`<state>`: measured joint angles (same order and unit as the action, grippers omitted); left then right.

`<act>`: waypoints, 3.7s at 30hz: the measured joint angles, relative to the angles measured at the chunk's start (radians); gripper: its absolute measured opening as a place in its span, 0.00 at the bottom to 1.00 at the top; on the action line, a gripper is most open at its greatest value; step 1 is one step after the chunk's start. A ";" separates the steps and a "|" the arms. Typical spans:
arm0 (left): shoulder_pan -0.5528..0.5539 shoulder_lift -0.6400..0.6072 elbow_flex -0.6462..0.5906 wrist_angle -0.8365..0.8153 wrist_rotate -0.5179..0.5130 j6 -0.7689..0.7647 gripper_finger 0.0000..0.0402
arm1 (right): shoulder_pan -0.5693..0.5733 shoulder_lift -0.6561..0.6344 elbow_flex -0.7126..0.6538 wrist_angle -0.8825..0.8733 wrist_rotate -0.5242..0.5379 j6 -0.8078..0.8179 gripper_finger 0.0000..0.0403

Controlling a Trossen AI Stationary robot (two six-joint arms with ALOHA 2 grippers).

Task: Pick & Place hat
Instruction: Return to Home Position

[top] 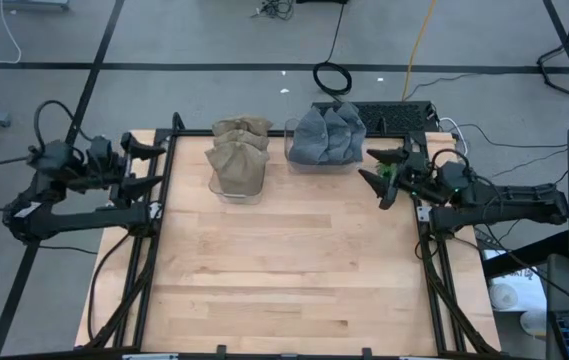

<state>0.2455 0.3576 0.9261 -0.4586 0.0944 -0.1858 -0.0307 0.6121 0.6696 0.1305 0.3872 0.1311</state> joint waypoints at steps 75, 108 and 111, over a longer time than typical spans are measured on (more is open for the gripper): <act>0.000 -0.303 -0.912 0.482 -0.160 -0.179 0.94 | -0.002 -0.128 -0.630 -0.004 0.187 0.395 0.75; 0.000 -0.300 -0.915 0.513 -0.146 -0.176 0.94 | 0.005 -0.311 -0.631 -0.018 0.186 0.404 0.75; 0.000 -0.300 -0.915 0.514 -0.145 -0.177 0.94 | 0.005 -0.382 -0.631 -0.014 0.187 0.404 0.75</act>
<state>0.2455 0.0578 0.0109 0.0551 -0.0505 -0.3626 -0.0254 0.2299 0.0383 0.1169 0.5743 0.5346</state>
